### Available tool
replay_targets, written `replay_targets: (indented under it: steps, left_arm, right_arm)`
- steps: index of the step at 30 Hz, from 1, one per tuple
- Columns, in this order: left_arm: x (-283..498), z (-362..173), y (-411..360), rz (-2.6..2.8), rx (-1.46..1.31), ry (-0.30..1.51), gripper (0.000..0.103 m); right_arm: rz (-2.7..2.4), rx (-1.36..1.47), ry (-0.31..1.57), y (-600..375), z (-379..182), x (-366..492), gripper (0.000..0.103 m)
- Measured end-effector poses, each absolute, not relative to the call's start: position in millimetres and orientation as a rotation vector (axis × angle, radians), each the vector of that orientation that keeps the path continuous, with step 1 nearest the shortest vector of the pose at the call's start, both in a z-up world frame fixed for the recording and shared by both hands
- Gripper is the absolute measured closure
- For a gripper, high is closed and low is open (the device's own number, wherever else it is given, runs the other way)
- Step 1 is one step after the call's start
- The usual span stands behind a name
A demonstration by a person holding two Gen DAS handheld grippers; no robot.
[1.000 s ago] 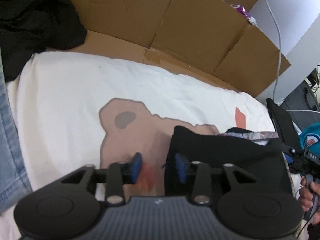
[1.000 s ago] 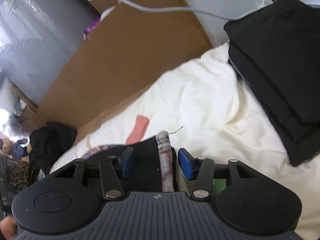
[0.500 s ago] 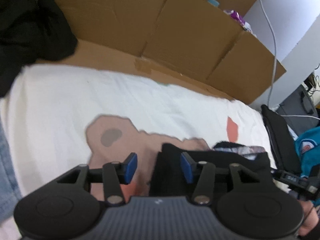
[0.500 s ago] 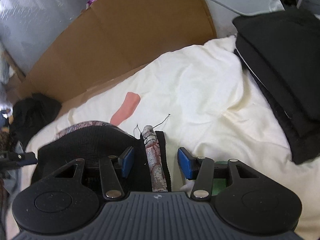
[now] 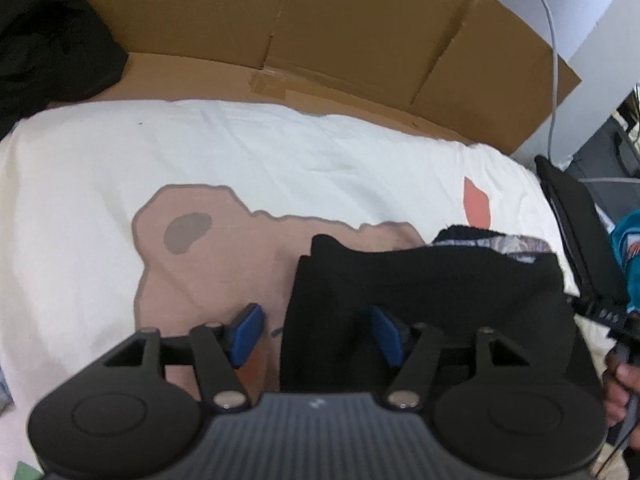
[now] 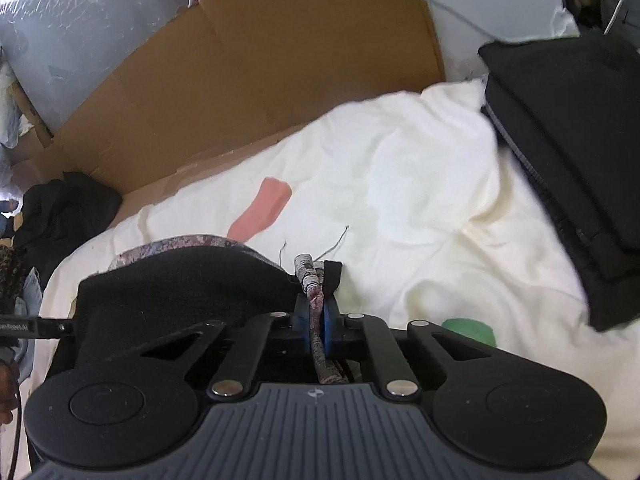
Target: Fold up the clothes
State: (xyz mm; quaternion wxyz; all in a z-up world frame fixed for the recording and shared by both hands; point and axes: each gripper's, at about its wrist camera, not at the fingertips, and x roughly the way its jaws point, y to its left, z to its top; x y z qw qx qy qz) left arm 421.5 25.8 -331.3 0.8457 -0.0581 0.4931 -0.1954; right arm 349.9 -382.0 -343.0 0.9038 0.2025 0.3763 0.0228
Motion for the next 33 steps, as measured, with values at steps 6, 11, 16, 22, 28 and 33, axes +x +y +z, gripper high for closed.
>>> replay_targets:
  steps: [6,11,16,22,28,33]
  left_arm:
    - [423.8,-331.0,20.6,-0.394,-0.109,1.046,0.063]
    - [422.6,-330.4,14.7,-0.408,-0.103,1.032,0.098]
    - [415.0,-311.4,10.1,-0.412,-0.082,0.945,0.099]
    - [420.7,-296.6,3.5,-0.42,-0.077,0.903,0.099]
    - [429.3,-303.4,-6.1,-0.419,-0.067,0.901,0.099]
    - [434.2,-318.0,-11.6,-0.432,-0.063,0.929,0.098]
  right_arm:
    - [-0.012,0.498,0.72,-402.3,-330.8,331.9,0.099]
    - [-0.012,0.492,0.719,-402.9,-325.1,321.7,0.099]
    - [-0.023,0.532,0.706,-410.9,-319.7,308.9,0.099]
    - [-0.062,0.555,0.705,-421.5,-314.8,300.0,0.099]
    - [-0.081,0.538,0.713,-423.2,-318.1,305.7,0.099]
    - [-0.088,0.54,0.751,-426.0,-328.7,311.2,0.099]
